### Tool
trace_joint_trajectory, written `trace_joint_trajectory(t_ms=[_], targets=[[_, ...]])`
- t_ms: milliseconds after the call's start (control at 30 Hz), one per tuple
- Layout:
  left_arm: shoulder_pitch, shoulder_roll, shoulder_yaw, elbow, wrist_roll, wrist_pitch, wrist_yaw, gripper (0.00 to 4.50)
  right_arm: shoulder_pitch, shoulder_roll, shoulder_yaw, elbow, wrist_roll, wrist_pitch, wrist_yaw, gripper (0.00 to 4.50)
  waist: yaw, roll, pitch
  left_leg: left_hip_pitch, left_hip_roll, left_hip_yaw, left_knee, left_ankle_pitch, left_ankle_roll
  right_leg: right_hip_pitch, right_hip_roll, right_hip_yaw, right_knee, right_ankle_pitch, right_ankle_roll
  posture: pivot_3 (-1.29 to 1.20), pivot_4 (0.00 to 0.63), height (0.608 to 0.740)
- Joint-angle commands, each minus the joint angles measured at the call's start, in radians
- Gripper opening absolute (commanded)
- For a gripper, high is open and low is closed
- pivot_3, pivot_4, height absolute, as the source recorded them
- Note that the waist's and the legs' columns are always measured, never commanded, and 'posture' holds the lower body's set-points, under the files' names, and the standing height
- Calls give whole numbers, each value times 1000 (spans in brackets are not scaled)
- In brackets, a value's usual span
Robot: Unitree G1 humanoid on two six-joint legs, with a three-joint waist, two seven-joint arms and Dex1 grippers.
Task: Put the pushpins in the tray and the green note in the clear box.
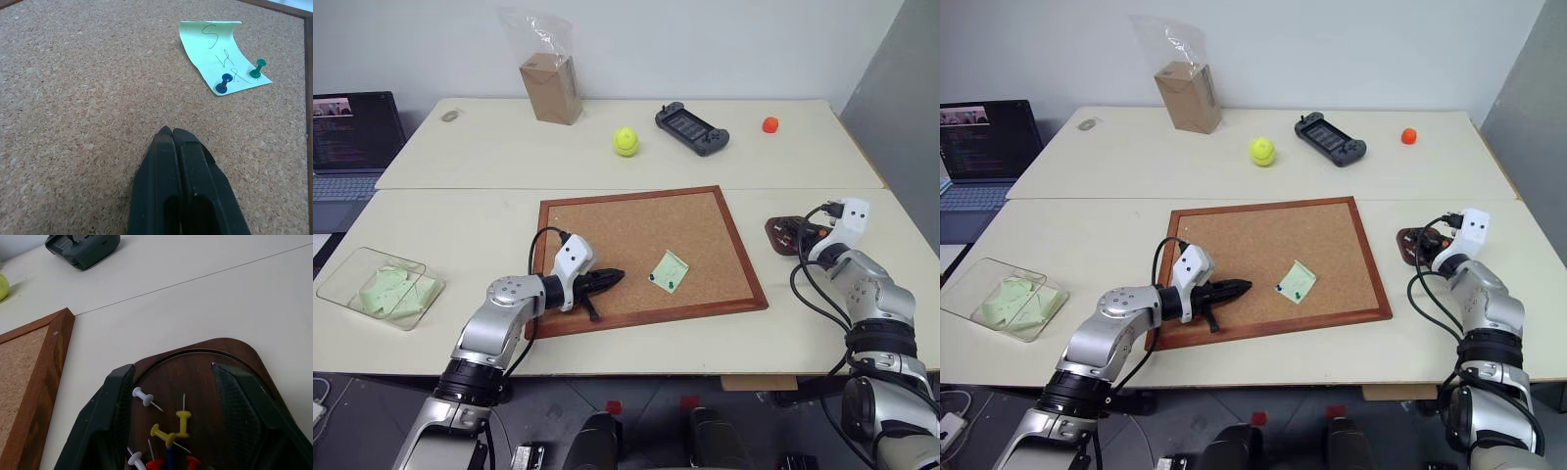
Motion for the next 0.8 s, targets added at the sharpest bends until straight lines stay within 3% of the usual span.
trace_joint_trajectory(t_ms=[33,300,600,800], targets=[[5,0,-13,10,12,3,-7,0,-30,-11,-18,-23,7,-17,-9,2635,0,0,0,0,0,0,0,0,0,0,0,0,0,0,0,0,150,740],[3,-1,-15,14,13,3,-10,0,13,-22,9,-193,25,-74,75,2635,0,0,0,0,0,0,0,0,0,0,0,0,0,0,0,0,150,740],[7,3,-15,8,13,6,-14,0,251,-109,284,-700,90,-19,445,2635,1,2,0,-1,1,-5,0,0,0,0,1,-1,-1,0,0,0,150,740],[15,5,-12,-1,12,9,-10,0,318,-88,413,-801,52,-63,489,2635,1,1,0,0,0,-6,0,0,0,1,0,-1,-1,0,1,0,150,740]])
